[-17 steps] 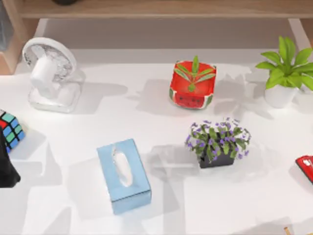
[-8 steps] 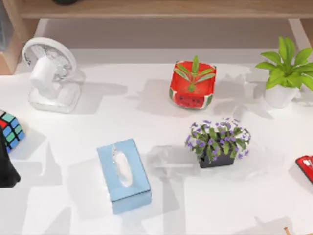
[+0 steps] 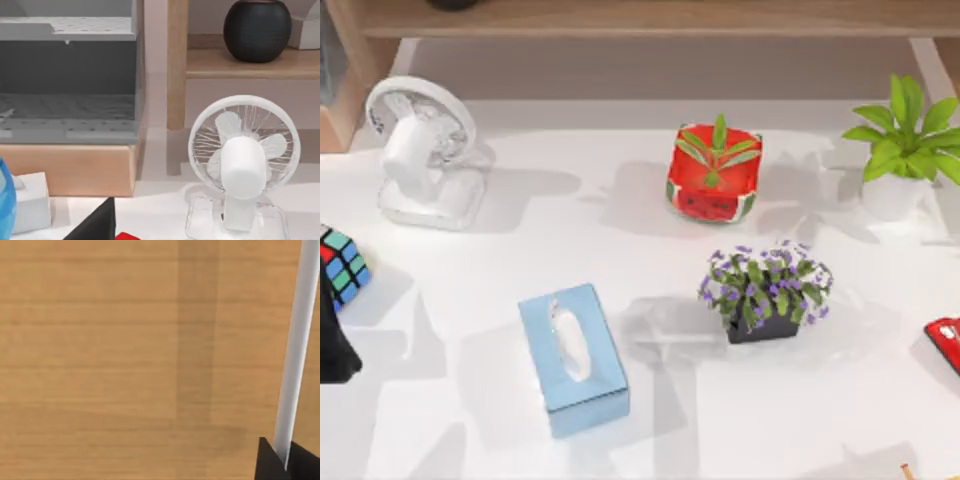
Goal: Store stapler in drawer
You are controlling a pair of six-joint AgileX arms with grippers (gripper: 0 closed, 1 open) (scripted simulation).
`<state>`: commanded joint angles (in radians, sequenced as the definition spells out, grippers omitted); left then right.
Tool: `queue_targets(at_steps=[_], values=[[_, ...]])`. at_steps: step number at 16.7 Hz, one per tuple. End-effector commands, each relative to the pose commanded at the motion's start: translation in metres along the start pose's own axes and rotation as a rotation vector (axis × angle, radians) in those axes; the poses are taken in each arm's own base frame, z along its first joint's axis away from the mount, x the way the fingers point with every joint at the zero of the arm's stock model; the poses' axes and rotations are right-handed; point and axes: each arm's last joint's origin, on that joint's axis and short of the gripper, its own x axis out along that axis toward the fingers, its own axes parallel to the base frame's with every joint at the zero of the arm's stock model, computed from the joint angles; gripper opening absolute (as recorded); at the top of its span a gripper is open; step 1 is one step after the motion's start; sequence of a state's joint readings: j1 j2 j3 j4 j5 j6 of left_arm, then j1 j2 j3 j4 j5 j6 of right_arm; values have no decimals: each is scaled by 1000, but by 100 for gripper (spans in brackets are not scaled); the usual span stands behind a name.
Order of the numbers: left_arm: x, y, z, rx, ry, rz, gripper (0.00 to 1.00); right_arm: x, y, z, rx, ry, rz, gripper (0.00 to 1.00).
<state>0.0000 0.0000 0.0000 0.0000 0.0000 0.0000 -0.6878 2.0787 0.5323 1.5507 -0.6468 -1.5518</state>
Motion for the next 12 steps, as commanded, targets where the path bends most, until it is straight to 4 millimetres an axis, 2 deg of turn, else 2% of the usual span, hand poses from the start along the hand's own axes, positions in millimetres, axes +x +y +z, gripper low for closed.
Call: queue_targets(at_steps=[2, 6, 12], values=[[0, 0, 0, 0, 0, 0, 100, -11, 0, 1, 0, -2, 0, 0], [0, 0, 0, 0, 0, 0, 100, -13, 0, 2, 1, -3, 1, 0], [0, 0, 0, 0, 0, 0, 100, -13, 0, 2, 1, -3, 1, 45]])
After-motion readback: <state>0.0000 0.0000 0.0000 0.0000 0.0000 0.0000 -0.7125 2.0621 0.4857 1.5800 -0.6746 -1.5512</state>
